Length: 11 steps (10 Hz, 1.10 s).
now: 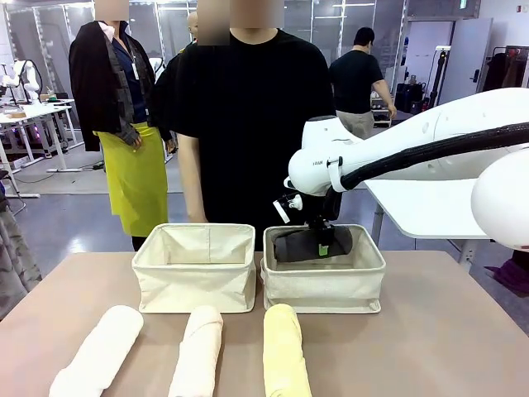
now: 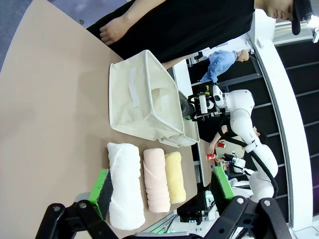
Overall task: Divide the towels into two baskets.
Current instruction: Pick up one hotel-folded towel and place it in the Fabric basket indicated by the person.
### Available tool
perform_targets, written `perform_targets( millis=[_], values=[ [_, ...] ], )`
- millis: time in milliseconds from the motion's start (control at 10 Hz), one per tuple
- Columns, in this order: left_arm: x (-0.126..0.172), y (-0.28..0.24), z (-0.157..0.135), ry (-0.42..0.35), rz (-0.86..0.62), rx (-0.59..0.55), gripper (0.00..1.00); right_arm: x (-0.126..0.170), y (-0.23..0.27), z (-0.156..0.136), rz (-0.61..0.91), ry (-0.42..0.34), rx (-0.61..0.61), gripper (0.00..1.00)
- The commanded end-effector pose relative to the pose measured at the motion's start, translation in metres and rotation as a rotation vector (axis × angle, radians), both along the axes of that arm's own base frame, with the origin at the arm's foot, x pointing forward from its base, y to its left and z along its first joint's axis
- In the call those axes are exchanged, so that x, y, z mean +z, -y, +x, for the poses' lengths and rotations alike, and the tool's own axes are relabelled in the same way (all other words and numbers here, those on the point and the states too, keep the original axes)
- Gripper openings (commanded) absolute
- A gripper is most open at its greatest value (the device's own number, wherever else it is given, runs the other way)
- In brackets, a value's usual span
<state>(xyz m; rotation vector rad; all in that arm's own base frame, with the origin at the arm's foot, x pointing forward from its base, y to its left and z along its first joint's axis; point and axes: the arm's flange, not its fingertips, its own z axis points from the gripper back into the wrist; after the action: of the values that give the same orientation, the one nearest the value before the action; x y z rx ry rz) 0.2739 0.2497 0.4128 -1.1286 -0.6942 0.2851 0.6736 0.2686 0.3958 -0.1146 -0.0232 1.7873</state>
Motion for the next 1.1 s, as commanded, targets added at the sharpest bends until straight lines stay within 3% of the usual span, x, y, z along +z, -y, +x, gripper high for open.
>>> perform_targets(
  millis=[0, 600, 700, 1000],
  values=[
    [0.001, -0.002, -0.001, 0.011, -0.005, 0.004, 1.0, 0.006, -0.002, 0.002, 0.005, 0.012, 0.012, 1.0],
    [0.001, -0.002, -0.001, 0.011, -0.005, 0.004, 1.0, 0.02, 0.008, -0.015, 0.04, 0.029, -0.048, 1.0],
    [0.001, -0.002, -0.001, 0.011, -0.005, 0.004, 1.0, 0.009, -0.001, 0.002, 0.01, 0.015, -0.002, 1.0],
    [0.001, -0.002, -0.001, 0.011, -0.005, 0.004, 1.0, 0.009, -0.001, 0.002, 0.01, 0.015, -0.002, 1.0]
  ],
)
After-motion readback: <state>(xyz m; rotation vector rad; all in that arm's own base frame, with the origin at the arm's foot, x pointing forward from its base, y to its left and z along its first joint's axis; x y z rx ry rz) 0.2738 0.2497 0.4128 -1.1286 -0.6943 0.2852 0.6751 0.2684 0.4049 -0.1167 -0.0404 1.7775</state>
